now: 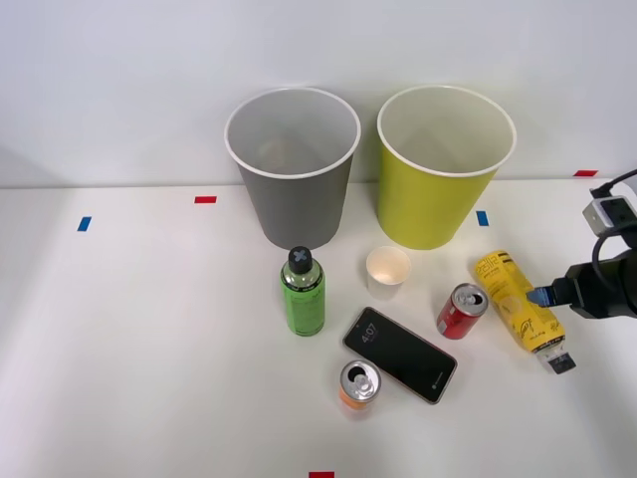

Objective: Put cans in the gray bin, plastic bottles in the light green bin

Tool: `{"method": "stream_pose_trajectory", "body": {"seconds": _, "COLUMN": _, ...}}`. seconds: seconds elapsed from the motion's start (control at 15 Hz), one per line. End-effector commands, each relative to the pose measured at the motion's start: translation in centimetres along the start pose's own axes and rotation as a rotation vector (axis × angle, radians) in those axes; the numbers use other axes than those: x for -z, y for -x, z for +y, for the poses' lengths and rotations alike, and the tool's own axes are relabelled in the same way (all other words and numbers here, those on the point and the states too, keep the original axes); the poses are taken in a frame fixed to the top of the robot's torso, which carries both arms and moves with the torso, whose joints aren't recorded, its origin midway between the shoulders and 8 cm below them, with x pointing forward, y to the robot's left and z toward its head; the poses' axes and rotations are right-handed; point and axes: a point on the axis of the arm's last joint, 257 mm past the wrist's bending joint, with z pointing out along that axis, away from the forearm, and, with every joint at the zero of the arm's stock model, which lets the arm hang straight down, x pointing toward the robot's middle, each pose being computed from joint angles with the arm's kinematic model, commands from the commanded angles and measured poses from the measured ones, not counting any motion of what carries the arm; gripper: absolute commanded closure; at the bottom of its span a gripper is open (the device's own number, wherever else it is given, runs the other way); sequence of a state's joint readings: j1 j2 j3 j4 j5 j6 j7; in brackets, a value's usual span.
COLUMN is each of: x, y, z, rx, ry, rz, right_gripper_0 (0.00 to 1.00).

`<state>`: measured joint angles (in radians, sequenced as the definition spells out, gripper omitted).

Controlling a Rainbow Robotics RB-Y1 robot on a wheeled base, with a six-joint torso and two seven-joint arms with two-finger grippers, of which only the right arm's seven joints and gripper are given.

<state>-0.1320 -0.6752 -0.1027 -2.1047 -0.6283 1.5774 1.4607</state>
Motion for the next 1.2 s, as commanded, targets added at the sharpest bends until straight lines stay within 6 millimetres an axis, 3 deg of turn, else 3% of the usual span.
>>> {"method": "stream_pose_trajectory", "body": {"seconds": 0.07, "x": -2.4, "y": 1.0, "z": 0.0, "rx": -0.003, "ry": -0.002, "rz": 0.015, "right_gripper_0": 0.00}}
{"method": "stream_pose_trajectory", "body": {"seconds": 0.6, "x": -5.9, "y": 1.8, "z": 1.9, "rx": 0.051, "ry": 0.006, "rz": 0.063, "right_gripper_0": 0.00}}
{"method": "stream_pose_trajectory", "body": {"seconds": 1.0, "x": -7.3, "y": 2.8, "z": 3.0, "rx": 0.044, "ry": 0.032, "rz": 0.082, "right_gripper_0": 0.00}}
{"method": "stream_pose_trajectory", "body": {"seconds": 1.2, "x": -8.8, "y": 3.4, "z": 2.9, "rx": 0.024, "ry": 0.019, "rz": 0.086, "right_gripper_0": 0.00}}
